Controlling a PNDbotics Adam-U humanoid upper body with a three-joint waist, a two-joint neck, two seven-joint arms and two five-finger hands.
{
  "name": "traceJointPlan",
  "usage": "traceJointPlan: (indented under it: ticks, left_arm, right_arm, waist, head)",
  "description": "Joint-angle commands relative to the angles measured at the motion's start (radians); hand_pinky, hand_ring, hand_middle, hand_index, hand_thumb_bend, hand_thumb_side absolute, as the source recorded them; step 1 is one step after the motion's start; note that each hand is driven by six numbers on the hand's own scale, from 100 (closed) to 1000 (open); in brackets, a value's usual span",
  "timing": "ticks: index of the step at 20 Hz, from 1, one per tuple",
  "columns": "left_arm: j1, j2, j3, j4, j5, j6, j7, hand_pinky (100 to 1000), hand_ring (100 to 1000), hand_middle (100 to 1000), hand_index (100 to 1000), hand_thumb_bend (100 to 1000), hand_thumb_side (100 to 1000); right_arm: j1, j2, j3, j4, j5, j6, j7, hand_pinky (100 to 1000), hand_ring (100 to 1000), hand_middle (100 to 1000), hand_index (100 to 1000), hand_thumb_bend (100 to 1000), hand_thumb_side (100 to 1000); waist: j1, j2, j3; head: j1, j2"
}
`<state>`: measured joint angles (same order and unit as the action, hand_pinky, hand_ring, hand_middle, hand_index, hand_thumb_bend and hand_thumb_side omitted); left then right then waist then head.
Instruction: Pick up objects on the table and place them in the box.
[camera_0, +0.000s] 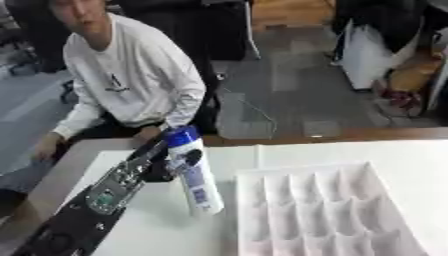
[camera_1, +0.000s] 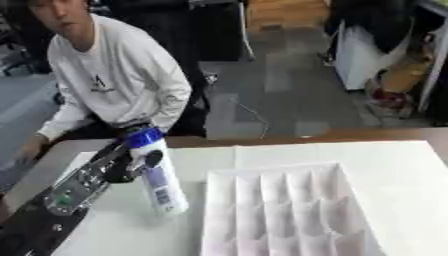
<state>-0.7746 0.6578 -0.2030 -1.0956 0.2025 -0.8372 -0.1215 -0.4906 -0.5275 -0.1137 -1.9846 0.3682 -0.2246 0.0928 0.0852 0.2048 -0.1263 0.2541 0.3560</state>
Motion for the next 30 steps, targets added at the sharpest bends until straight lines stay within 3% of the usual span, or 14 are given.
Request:
traceJointPlan:
  ticks: [1, 10, 18, 30]
  left_arm:
    - [-0.013, 0.038, 0.005, -0.071, 0.07, -0.02, 0.052, 100, 100, 106, 367, 139, 709]
    - [-0.066, 0.018, -0.034, -0.152, 0.148, 0.014, 0.017, 100, 100, 105, 372, 141, 713]
    - [-0.116, -0.029, -0.057, -0.104, 0.137, -0.011, -0.036, 100, 100, 111, 382, 152, 726]
    - [-0.154, -0.084, -0.063, -0.023, 0.076, -0.062, -0.081, 100, 100, 140, 408, 168, 759]
  right_arm:
    - [-0.007, -0.018, -0.008, -0.015, 0.0, -0.001, -0.004, 472, 551, 486, 580, 605, 841]
    - [-0.014, -0.015, -0.008, -0.015, -0.003, -0.001, -0.005, 472, 551, 486, 579, 603, 846]
    - [-0.046, -0.004, -0.005, -0.015, -0.015, 0.003, -0.009, 471, 550, 485, 579, 592, 859]
    - [-0.113, 0.021, 0.015, -0.015, -0.038, 0.004, 0.008, 471, 551, 485, 578, 581, 870]
  waist:
    - [-0.005, -0.015, 0.003]
    - [-0.002, -0.018, -0.004]
    - [0.015, -0.021, -0.029]
    - [0.059, -0.02, -0.082]
  head:
    - [-0.001, -0.011]
    - [0.006, -0.013]
    - [0.012, -0.012]
    - [0.002, -0.018]
